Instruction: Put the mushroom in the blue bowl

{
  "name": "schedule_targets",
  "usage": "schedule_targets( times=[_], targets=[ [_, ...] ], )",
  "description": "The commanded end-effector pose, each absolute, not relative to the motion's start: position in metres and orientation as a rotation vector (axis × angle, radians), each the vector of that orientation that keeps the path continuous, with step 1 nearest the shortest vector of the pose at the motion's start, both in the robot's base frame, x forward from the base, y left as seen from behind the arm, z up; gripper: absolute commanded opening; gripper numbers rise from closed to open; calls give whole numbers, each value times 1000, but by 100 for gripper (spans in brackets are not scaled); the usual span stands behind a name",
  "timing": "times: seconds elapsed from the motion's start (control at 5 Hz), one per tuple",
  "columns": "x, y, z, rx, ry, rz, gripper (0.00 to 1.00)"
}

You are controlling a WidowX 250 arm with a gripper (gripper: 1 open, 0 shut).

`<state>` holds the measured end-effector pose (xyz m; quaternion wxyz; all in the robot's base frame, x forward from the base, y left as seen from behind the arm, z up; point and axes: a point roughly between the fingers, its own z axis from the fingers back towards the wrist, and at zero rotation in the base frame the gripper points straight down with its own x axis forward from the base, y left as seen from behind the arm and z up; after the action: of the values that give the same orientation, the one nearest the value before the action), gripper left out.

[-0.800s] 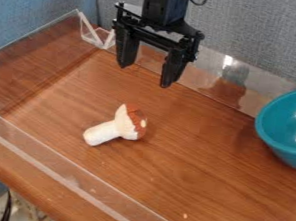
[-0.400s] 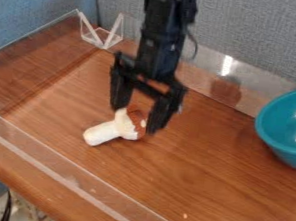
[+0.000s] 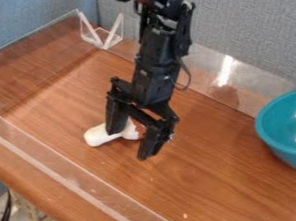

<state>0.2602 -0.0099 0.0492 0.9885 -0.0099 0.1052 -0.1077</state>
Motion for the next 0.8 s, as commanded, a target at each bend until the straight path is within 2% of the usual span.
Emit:
schedule_targets(
  times=[0.0, 0.2, 0.6],
  targets=[
    [259, -6, 42, -16, 177, -243, 100],
    [255, -4, 30, -14, 173, -272, 0],
    [257, 0, 33, -24, 165, -273, 0]
  ],
)
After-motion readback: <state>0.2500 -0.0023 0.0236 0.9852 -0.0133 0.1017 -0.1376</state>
